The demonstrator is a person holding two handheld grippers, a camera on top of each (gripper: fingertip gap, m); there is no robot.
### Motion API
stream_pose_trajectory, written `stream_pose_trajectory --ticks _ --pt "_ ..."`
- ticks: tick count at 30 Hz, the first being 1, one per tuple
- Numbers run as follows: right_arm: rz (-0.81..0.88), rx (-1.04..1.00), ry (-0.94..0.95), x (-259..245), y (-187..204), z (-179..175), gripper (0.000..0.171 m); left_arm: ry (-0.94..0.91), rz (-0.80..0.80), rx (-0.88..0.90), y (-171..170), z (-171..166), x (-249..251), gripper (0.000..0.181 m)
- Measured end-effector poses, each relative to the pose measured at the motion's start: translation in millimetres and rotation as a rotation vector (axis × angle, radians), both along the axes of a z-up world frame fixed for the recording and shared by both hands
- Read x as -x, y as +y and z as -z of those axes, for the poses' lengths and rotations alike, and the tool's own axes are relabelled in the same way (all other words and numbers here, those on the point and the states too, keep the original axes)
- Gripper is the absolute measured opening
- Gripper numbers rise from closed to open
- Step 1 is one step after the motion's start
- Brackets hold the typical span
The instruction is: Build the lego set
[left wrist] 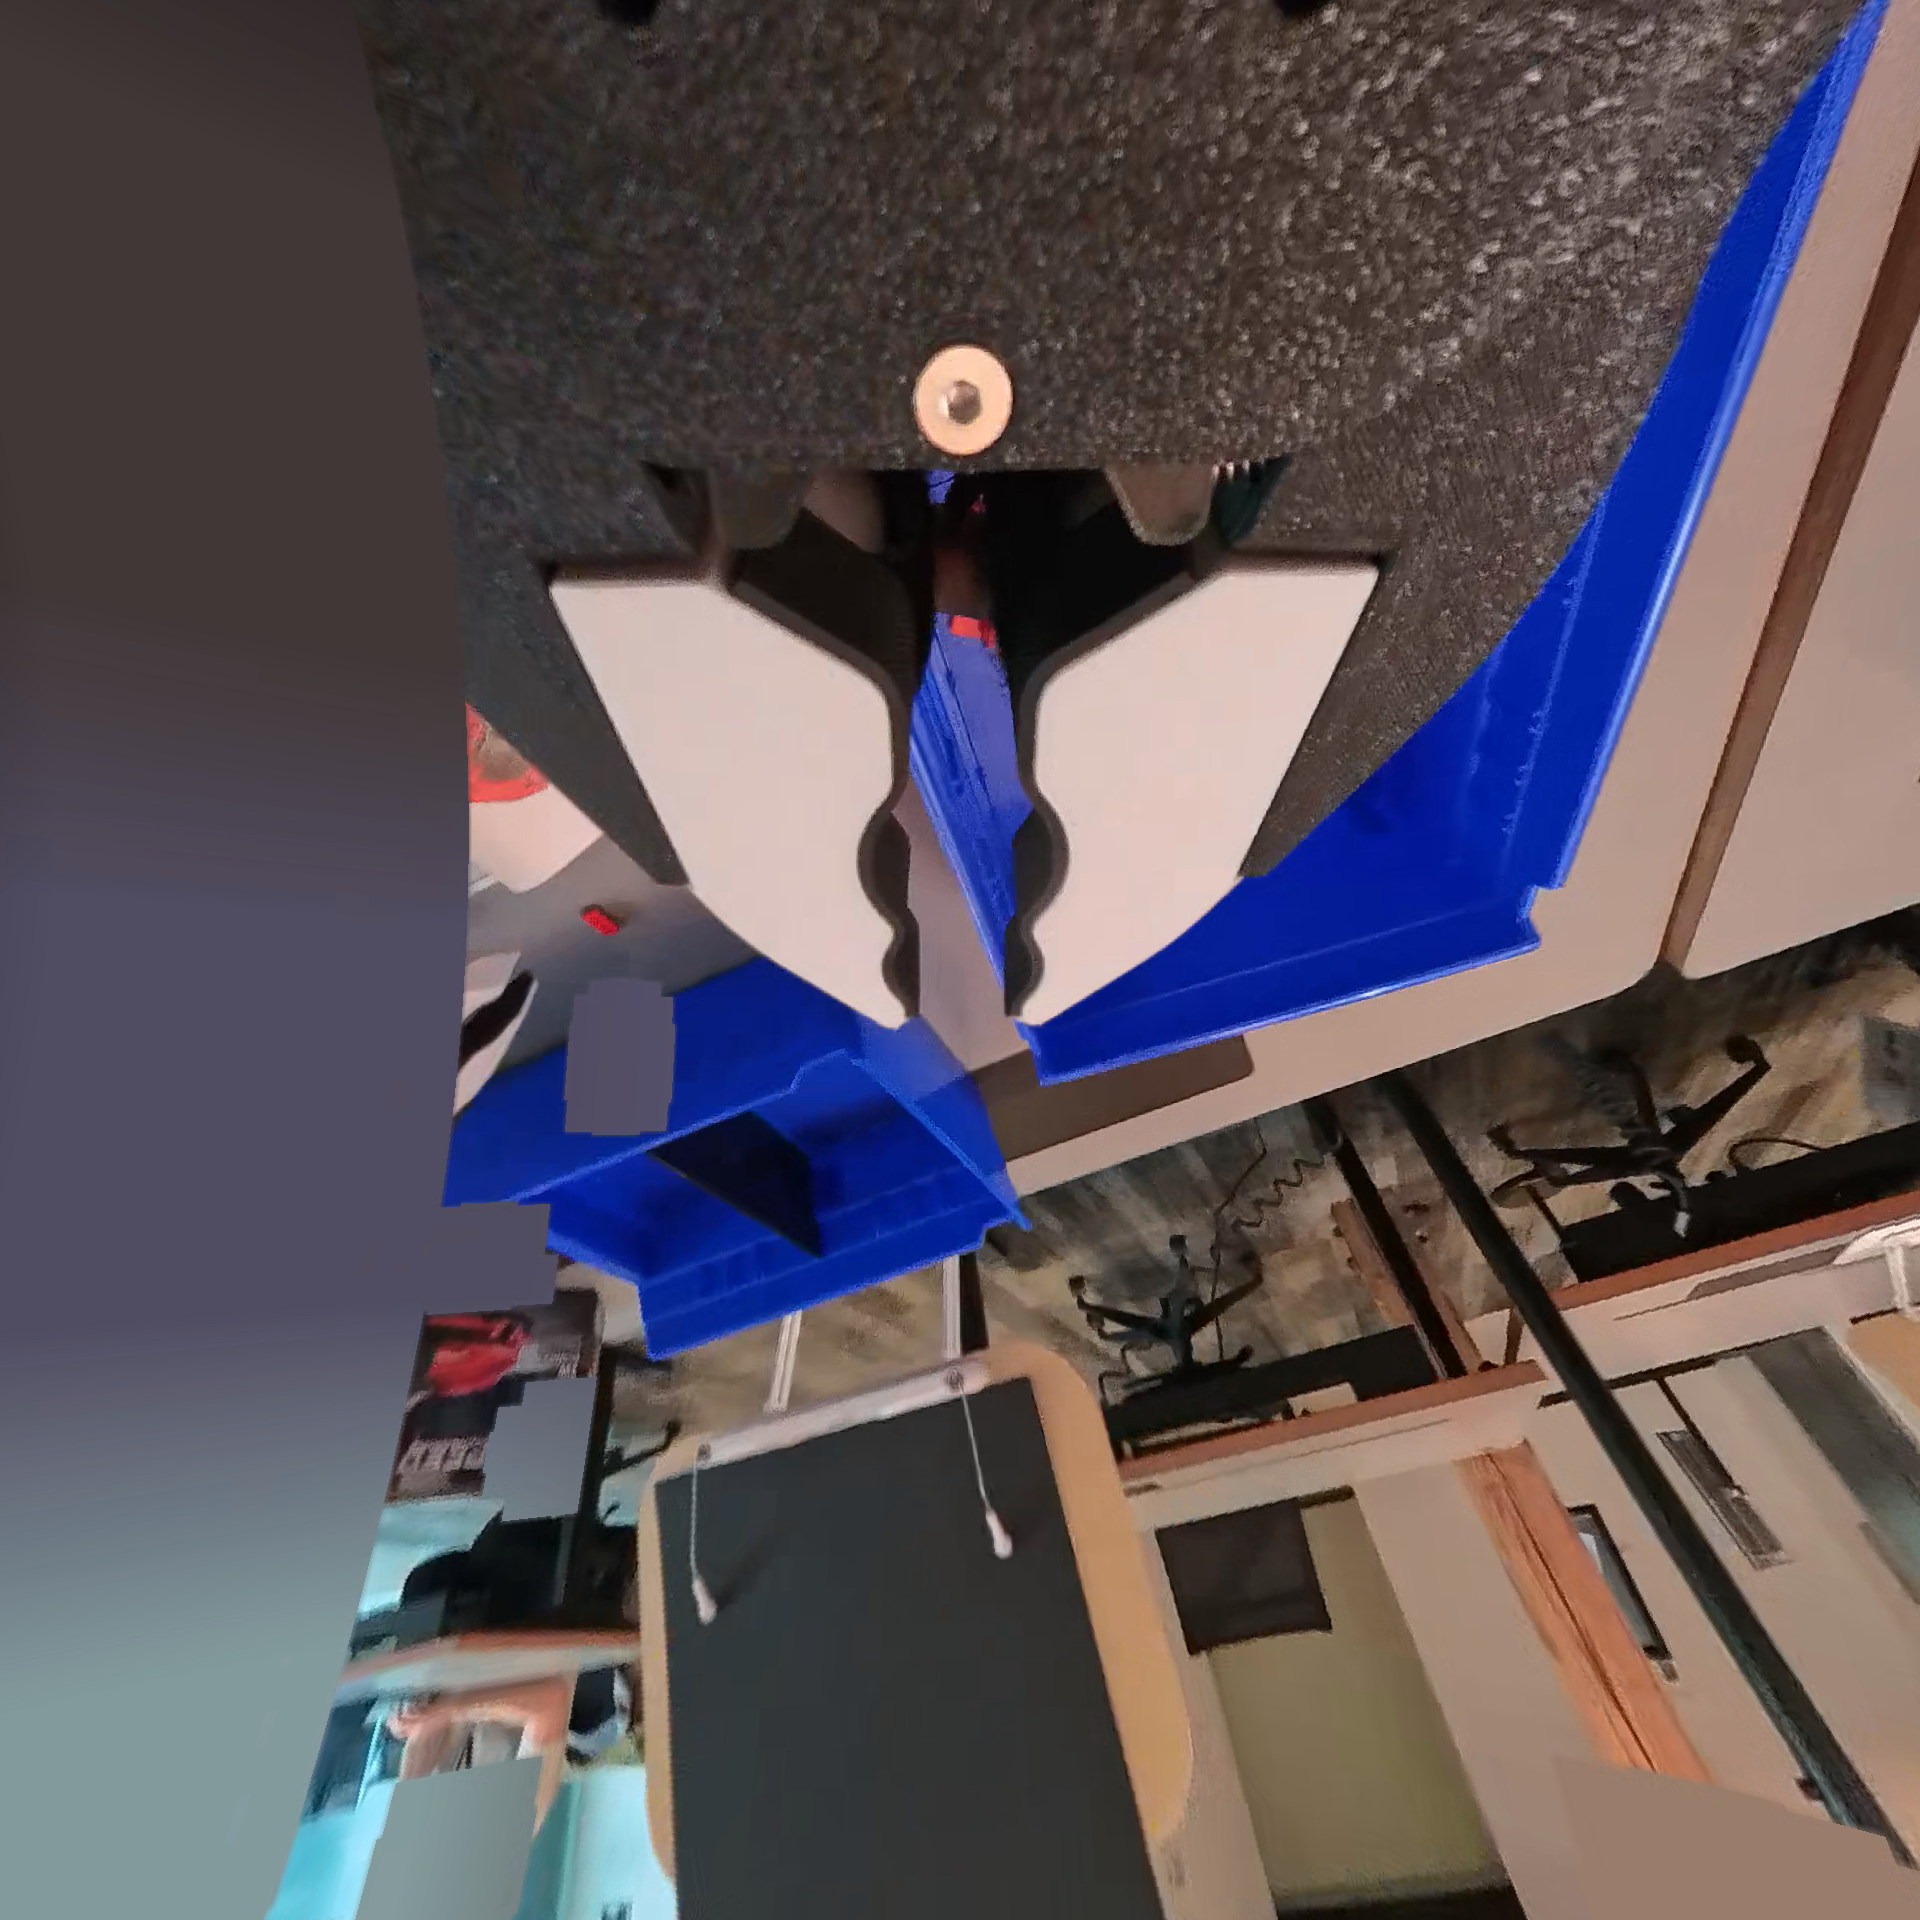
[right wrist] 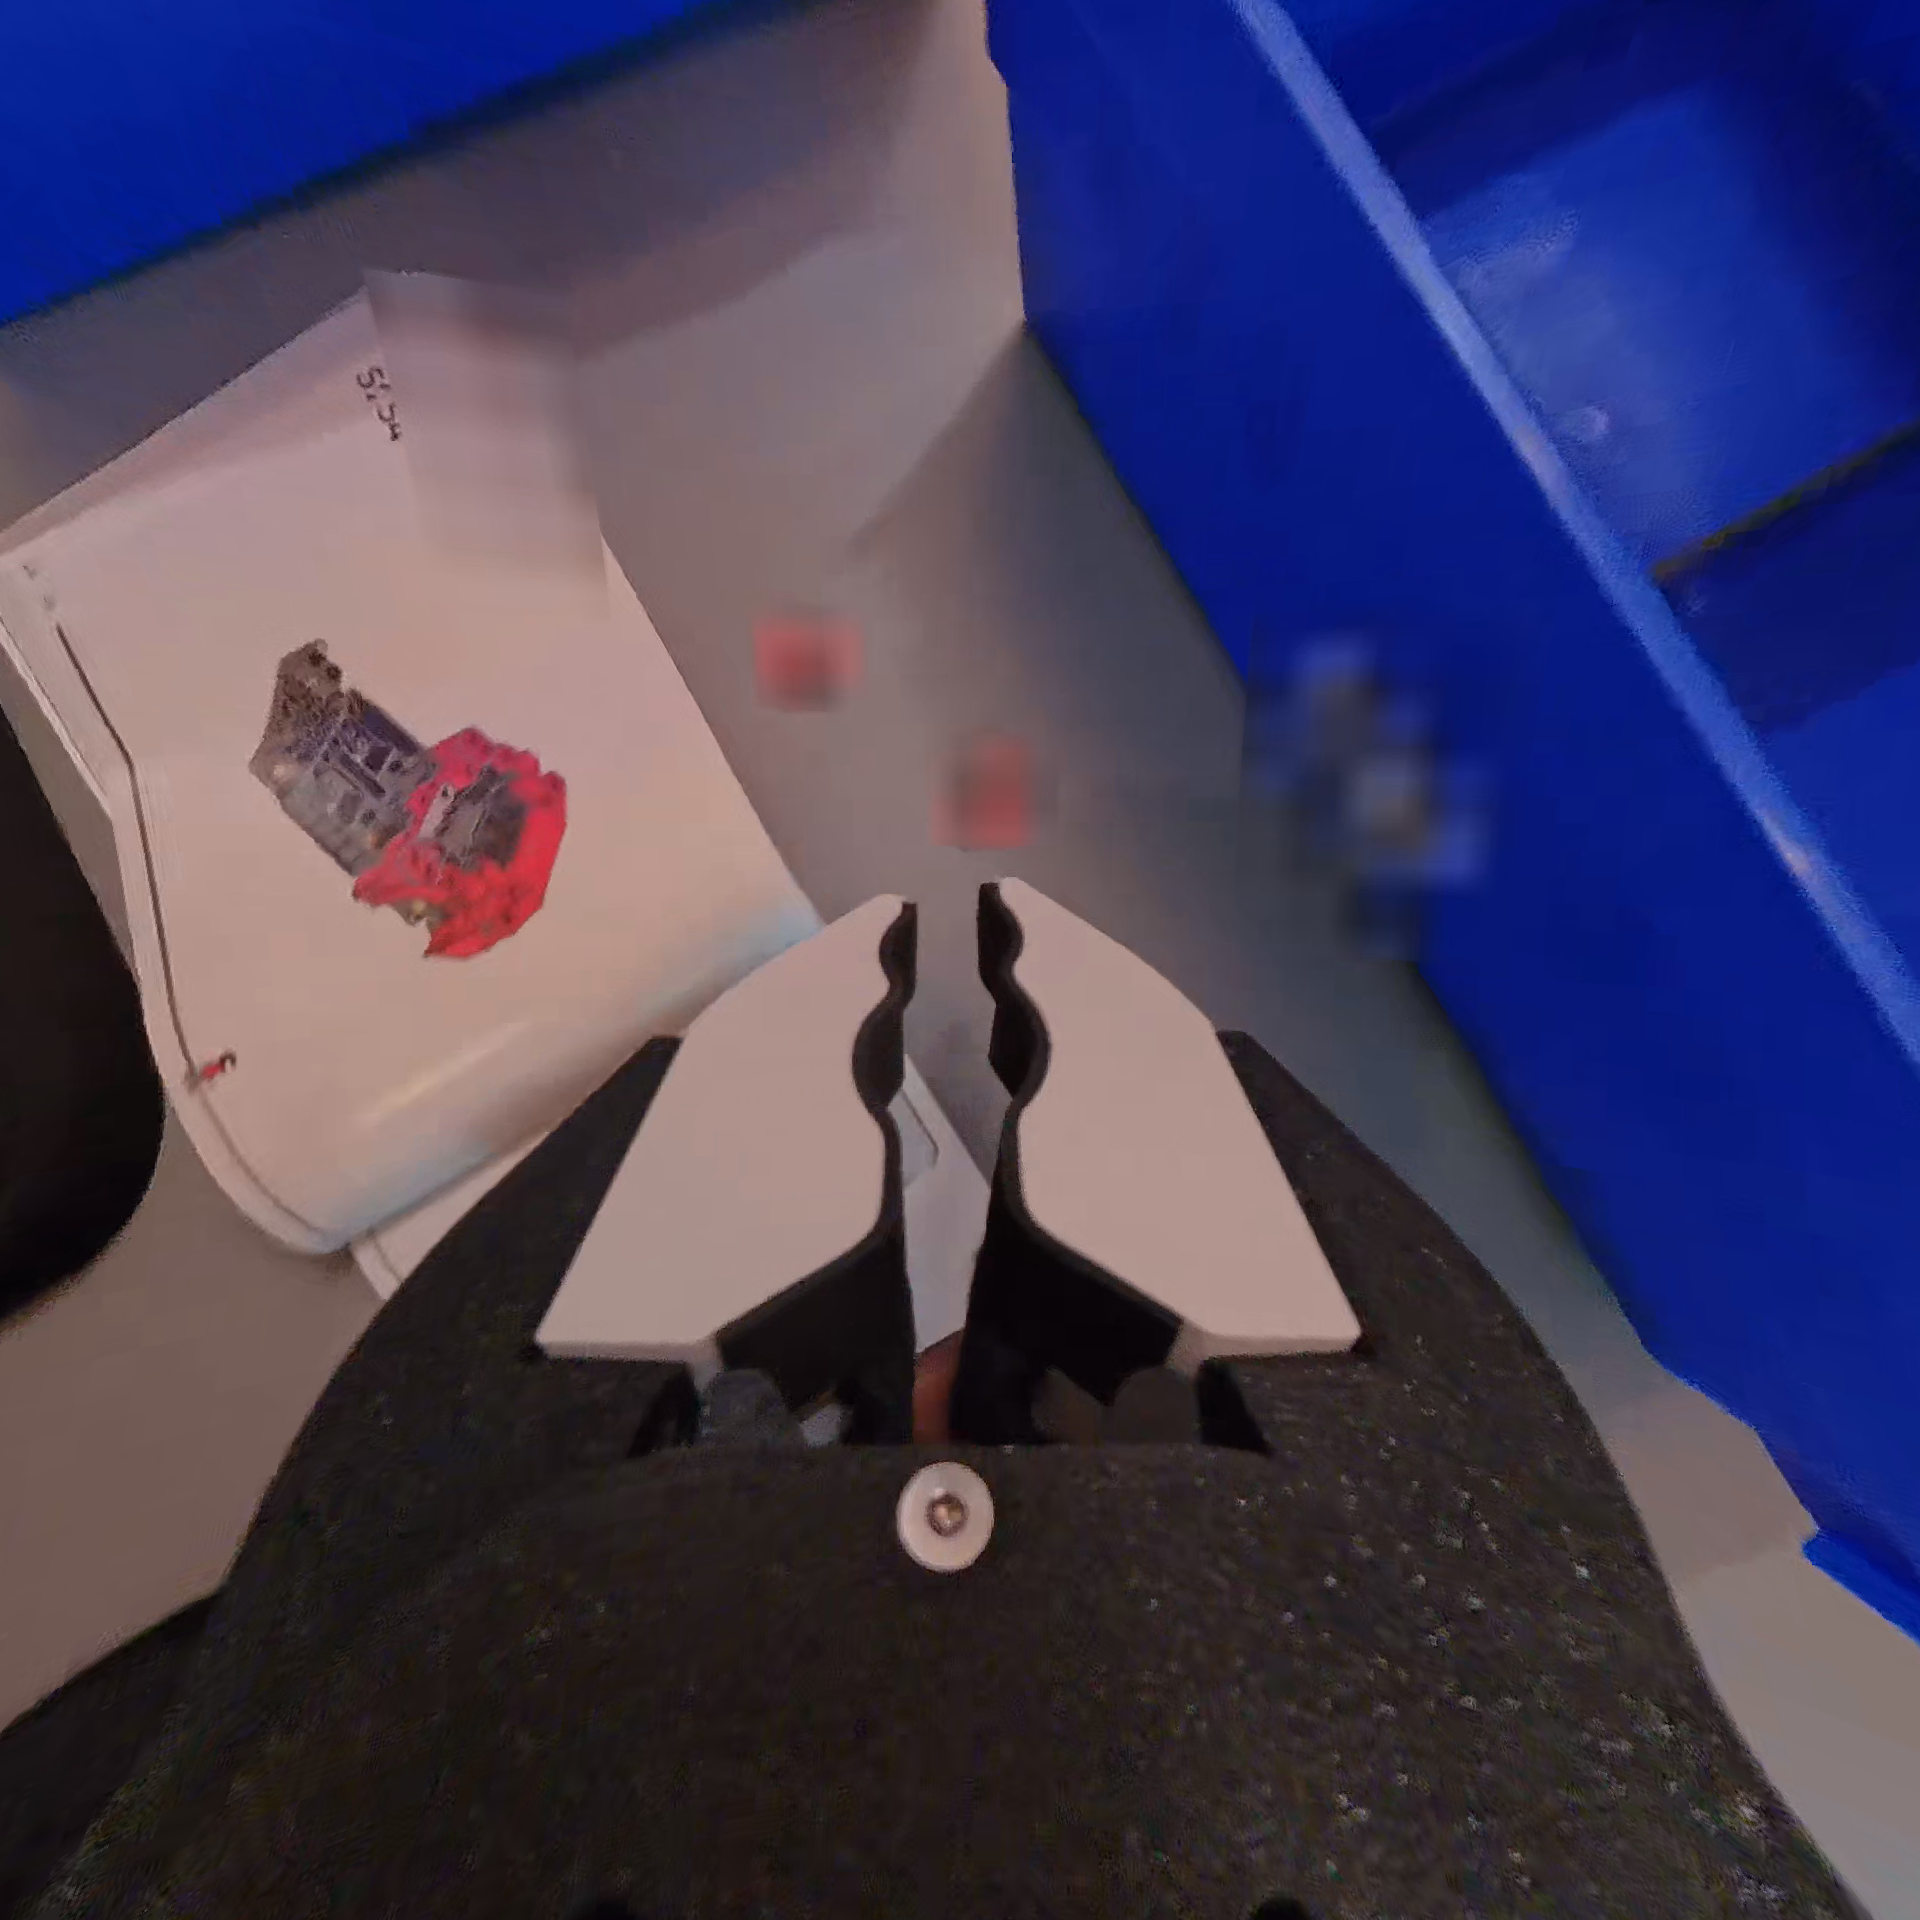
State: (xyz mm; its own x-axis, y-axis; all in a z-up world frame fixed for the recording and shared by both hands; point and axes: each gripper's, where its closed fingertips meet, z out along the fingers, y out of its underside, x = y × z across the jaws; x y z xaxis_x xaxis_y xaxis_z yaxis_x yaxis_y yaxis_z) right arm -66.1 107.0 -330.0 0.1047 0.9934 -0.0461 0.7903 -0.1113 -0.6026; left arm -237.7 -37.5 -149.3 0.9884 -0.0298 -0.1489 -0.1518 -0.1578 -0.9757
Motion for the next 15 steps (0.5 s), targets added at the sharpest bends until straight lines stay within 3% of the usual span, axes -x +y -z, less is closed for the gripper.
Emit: stream_pose_trajectory --ticks 5,15 --pt "-0.077 0.043 -0.023 33.0 -24.3 6.0 0.018 -0.007 0.016 -0.016 -3.9 -19.2 15.3 0.014" --pt "0.077 0.140 -0.132 60.2 -32.5 28.0 0.024 -0.050 -0.064 -0.086 -33.2 -15.7 58.3 0.013"
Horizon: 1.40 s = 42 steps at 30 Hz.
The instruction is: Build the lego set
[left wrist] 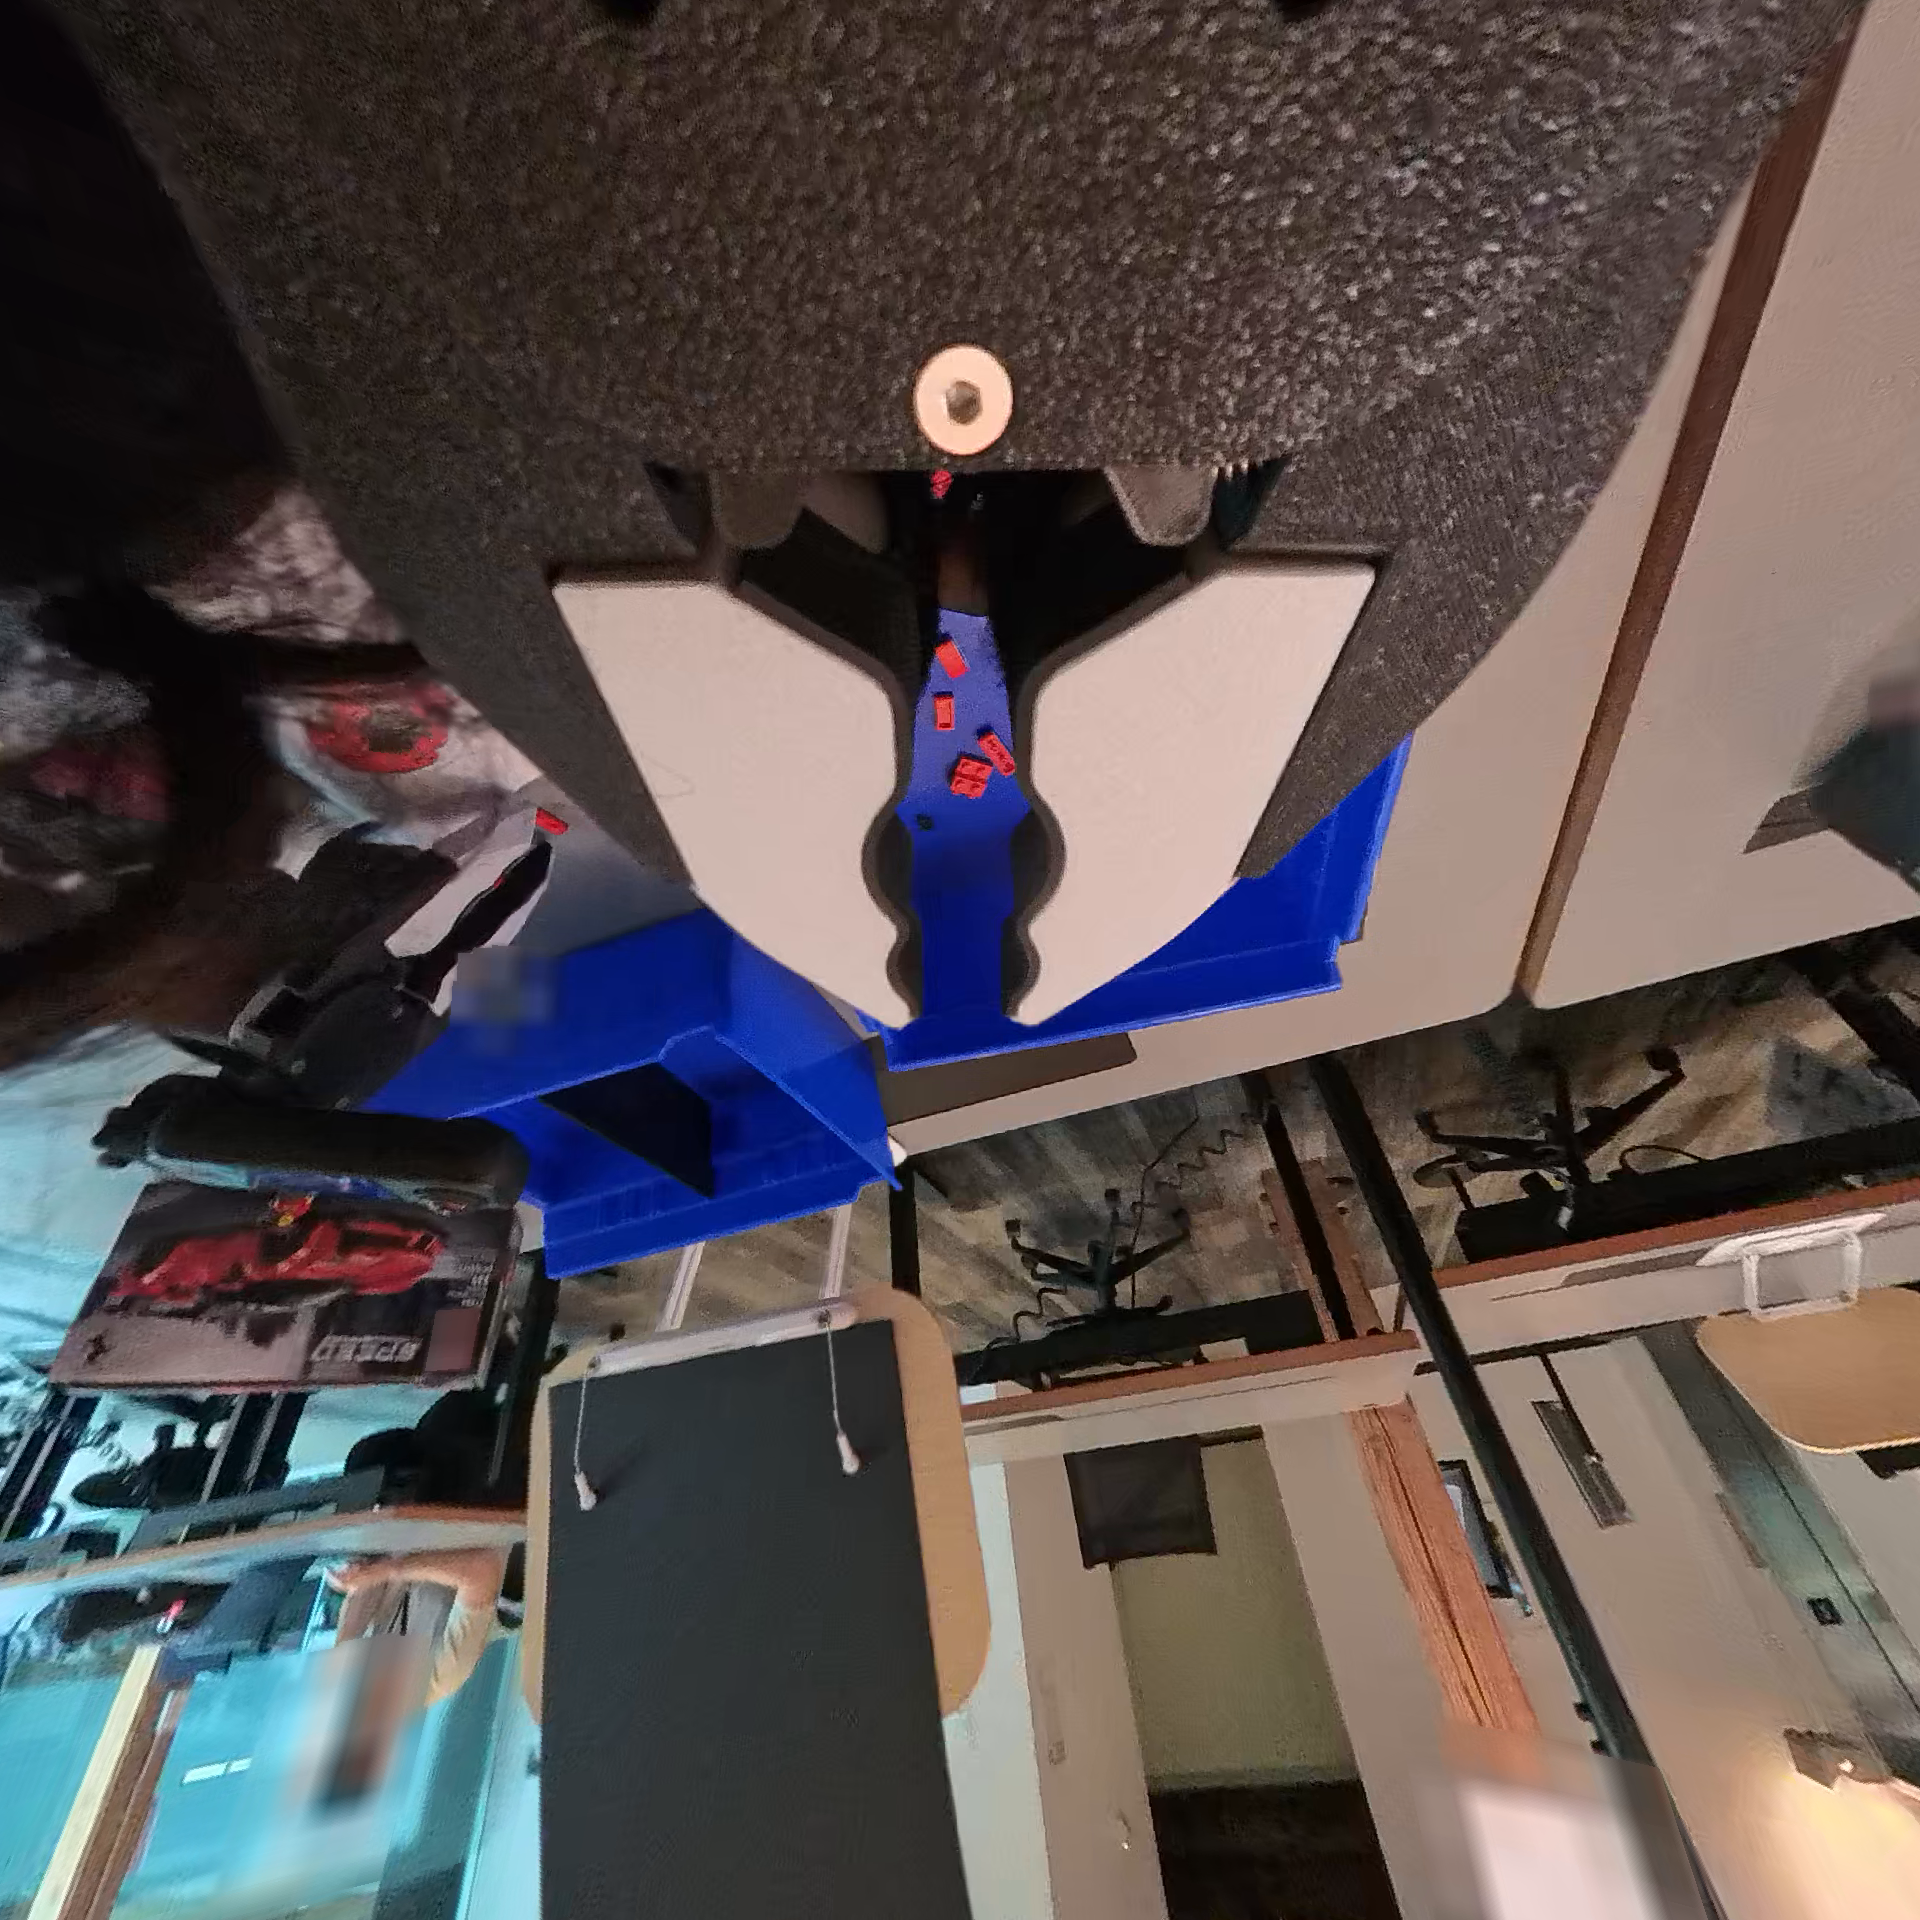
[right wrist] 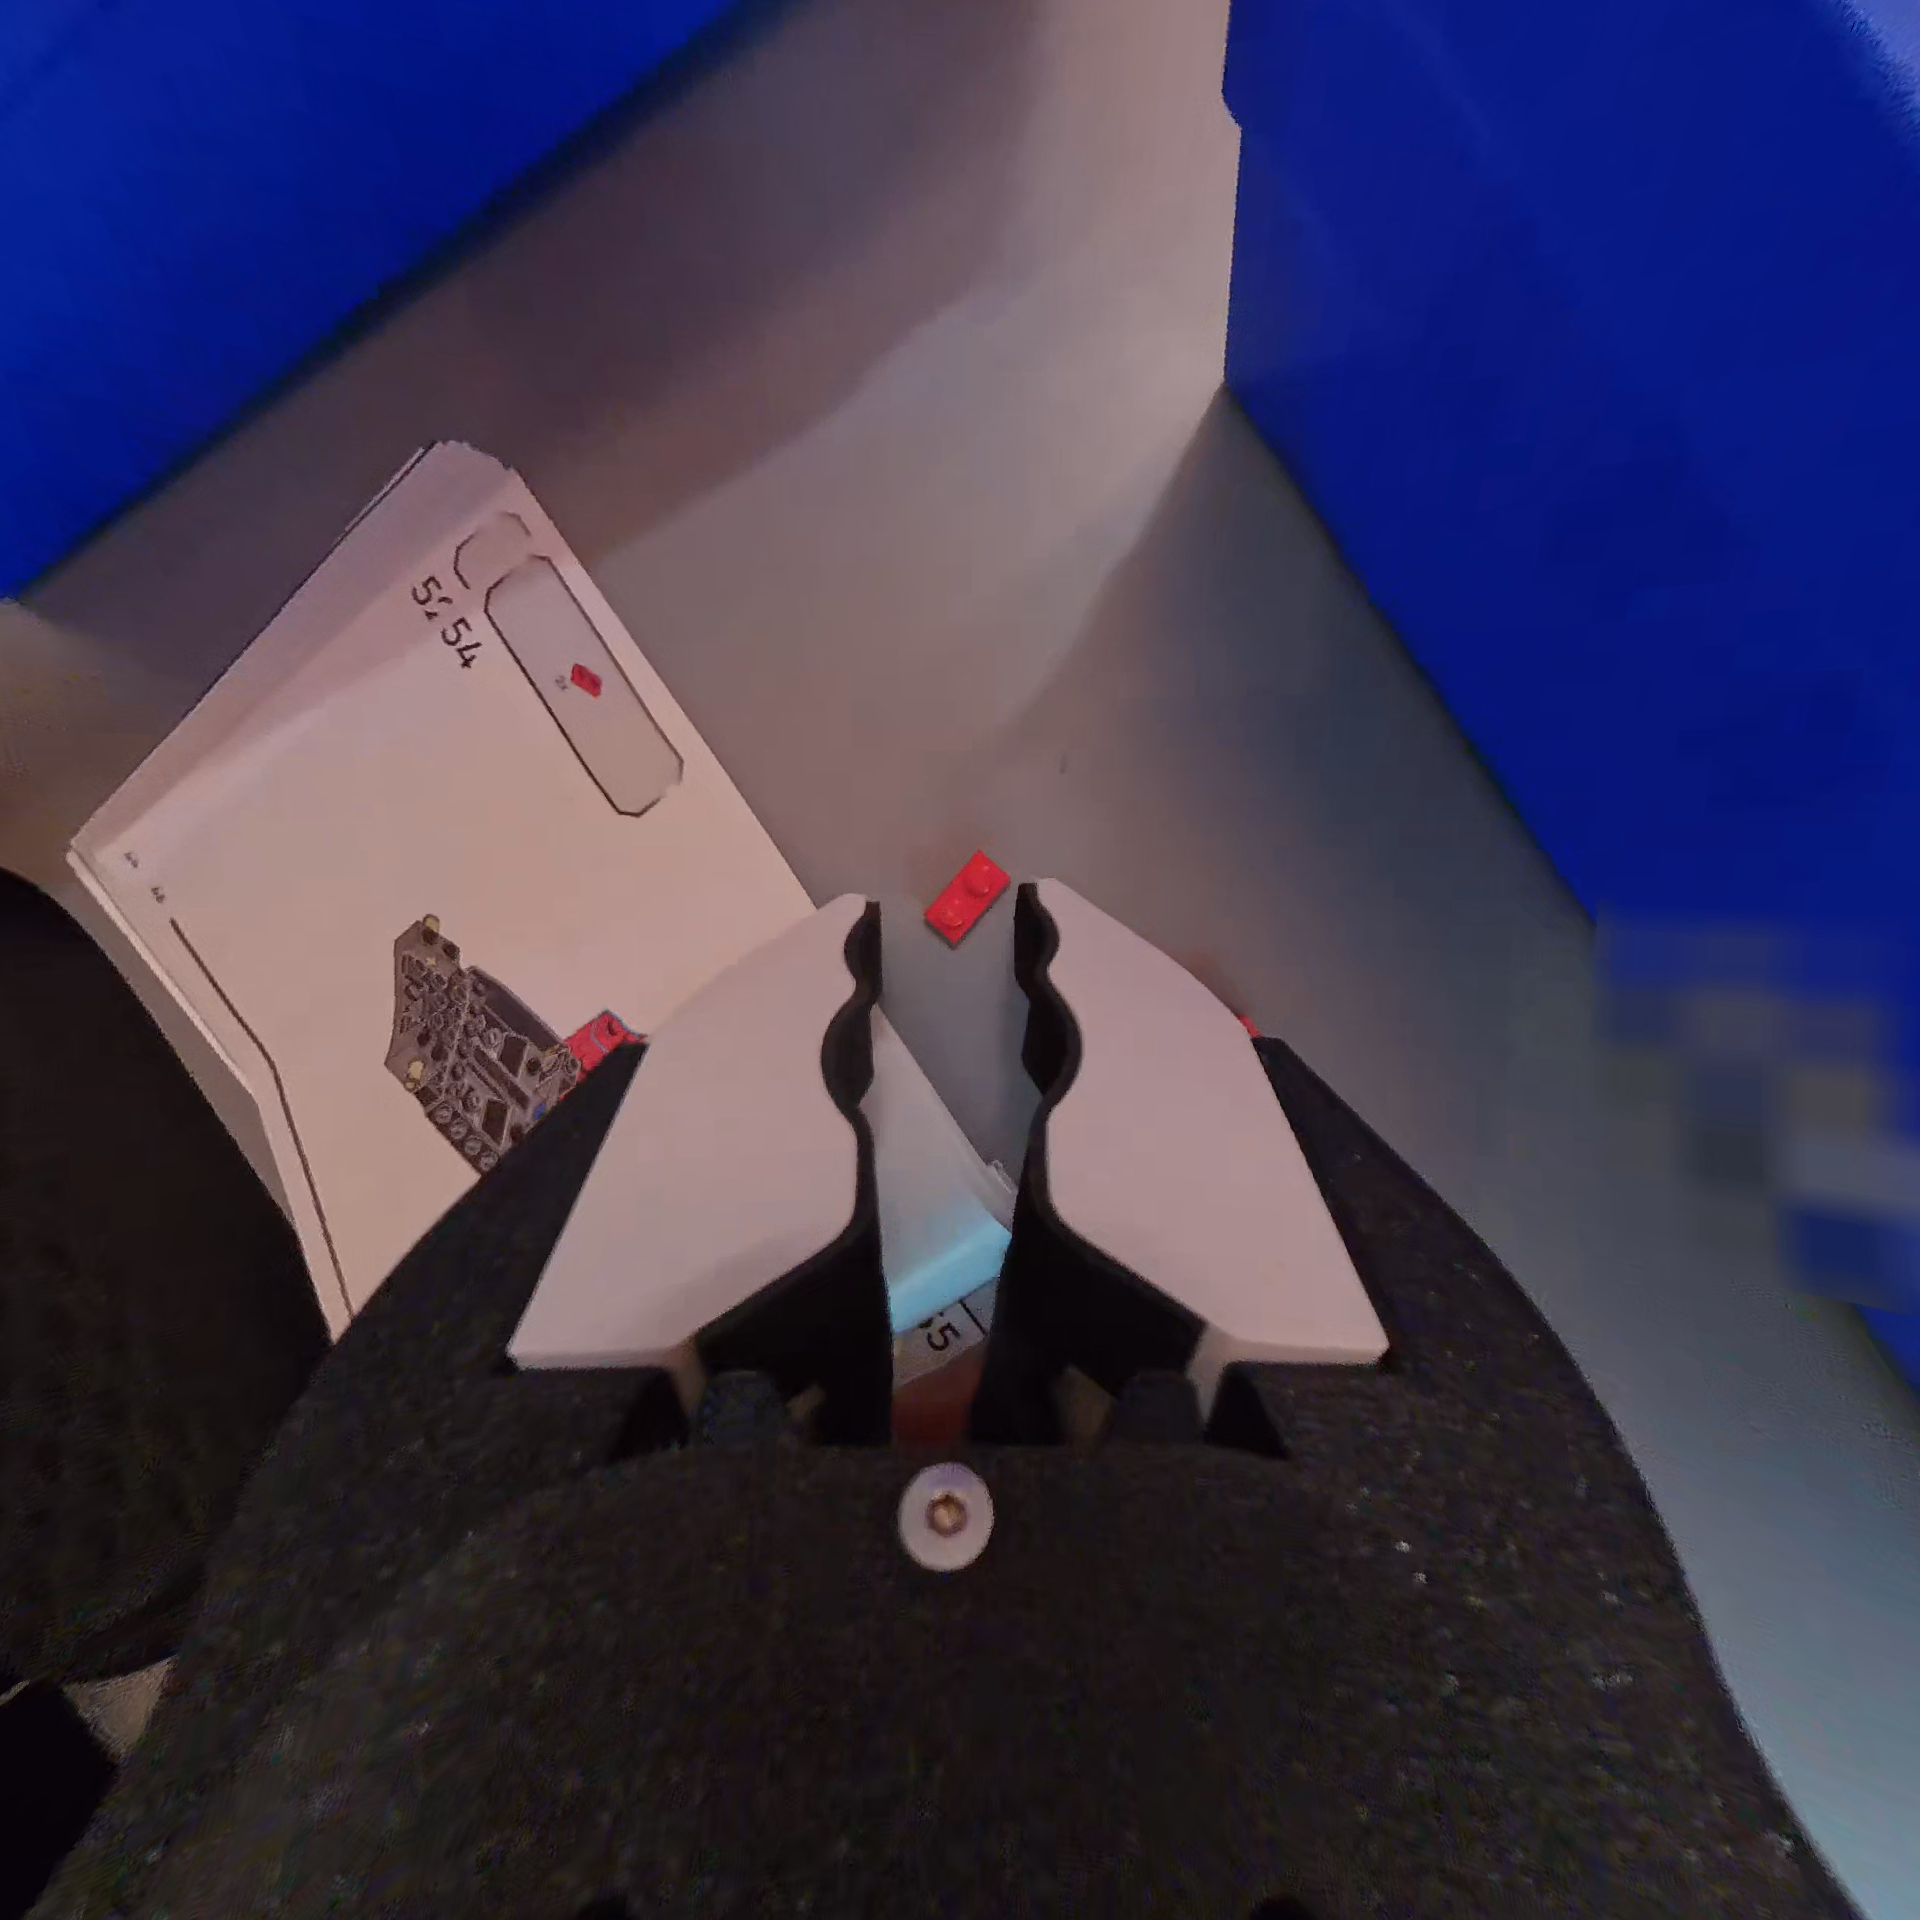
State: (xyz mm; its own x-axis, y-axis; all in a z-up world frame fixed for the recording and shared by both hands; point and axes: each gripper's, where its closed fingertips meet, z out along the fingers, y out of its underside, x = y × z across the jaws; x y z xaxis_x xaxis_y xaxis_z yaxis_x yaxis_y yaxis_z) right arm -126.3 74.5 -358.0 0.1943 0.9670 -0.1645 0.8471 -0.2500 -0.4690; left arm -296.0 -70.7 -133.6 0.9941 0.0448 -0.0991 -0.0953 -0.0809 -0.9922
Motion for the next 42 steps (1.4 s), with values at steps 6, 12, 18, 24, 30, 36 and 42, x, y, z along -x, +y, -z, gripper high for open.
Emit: stream_pose_trajectory --ticks 6,12,18,24,30,36,42 --pt "0.009 -0.096 -0.074 2.7 2.1 6.2 0.020 -0.052 -0.042 -0.010 -5.0 7.1 21.1 0.012" --pt "-0.074 -0.094 -0.072 7.0 -1.8 6.5 0.008 -0.025 -0.062 0.022 -2.7 13.0 23.5 0.012" --pt "-0.234 -0.080 -0.014 3.7 -7.3 0.8 0.008 0.000 -0.059 0.028 -2.1 12.0 19.8 0.012" --pt "-0.270 -0.129 0.106 0.6 -1.0 -26.6 0.007 0.026 -0.034 0.047 1.3 14.2 13.1 0.012" --pt "-0.243 -0.145 0.173 -8.8 6.6 -43.6 0.008 0.029 -0.010 0.050 3.9 15.1 8.2 0.012" --pt "-0.183 -0.124 0.195 -26.3 18.2 -45.0 0.008 0.047 -0.013 0.068 5.9 16.9 6.0 0.012" --pt "-0.160 -0.105 0.210 -34.2 18.0 -41.0 0.007 0.063 0.006 0.091 11.8 20.2 -1.4 0.013"
